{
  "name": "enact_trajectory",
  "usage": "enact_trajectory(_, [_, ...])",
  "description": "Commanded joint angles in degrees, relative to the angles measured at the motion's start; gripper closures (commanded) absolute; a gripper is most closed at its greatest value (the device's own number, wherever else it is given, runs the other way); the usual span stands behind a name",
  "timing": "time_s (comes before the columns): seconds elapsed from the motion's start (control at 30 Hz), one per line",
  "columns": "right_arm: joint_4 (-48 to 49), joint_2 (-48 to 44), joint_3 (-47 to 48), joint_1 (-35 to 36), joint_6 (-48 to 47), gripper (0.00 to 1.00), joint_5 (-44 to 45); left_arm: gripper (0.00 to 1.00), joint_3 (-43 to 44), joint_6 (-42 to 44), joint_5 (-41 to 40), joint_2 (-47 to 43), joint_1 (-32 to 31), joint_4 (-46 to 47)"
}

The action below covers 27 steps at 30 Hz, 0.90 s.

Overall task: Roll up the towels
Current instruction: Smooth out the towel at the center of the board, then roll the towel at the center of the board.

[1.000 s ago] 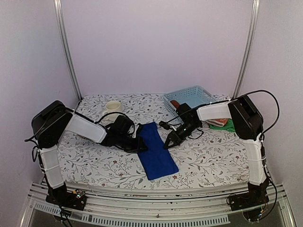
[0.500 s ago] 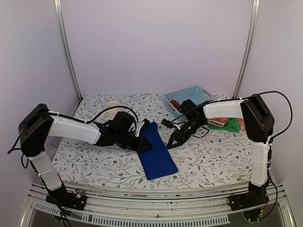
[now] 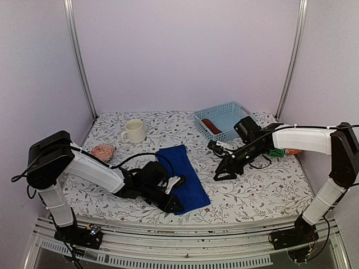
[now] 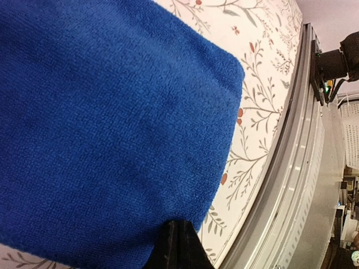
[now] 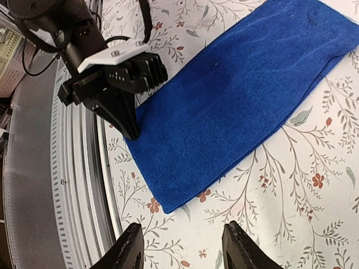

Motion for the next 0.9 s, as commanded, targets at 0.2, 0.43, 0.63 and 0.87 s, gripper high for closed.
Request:
enact_trajectory(0.2, [-1.0, -7.5, 2.7, 0.6, -8.8, 0.46, 4.0, 0.91, -0.7, 8.8, -8.4, -7.3, -0.4, -9.2])
enact_trajectory(0.43, [0.8, -12.4, 14.6, 0.6, -6.8, 0.30, 17.2, 0.63, 8.5, 22.7, -27.7, -21.0, -0.5, -17.8])
enact_trajectory(0.63, [5.7, -12.7, 14.0, -4.2, -3.4, 0.01, 5.2, 0.02, 8.0, 29.5, -44.7, -26.7, -0.2, -10.5])
enact_trajectory(0.87, [-0.5, -11.0, 8.5, -1.7, -14.8, 0.25, 1.4, 0.03, 22.5, 19.6, -54.0, -14.6, -0.3, -35.3])
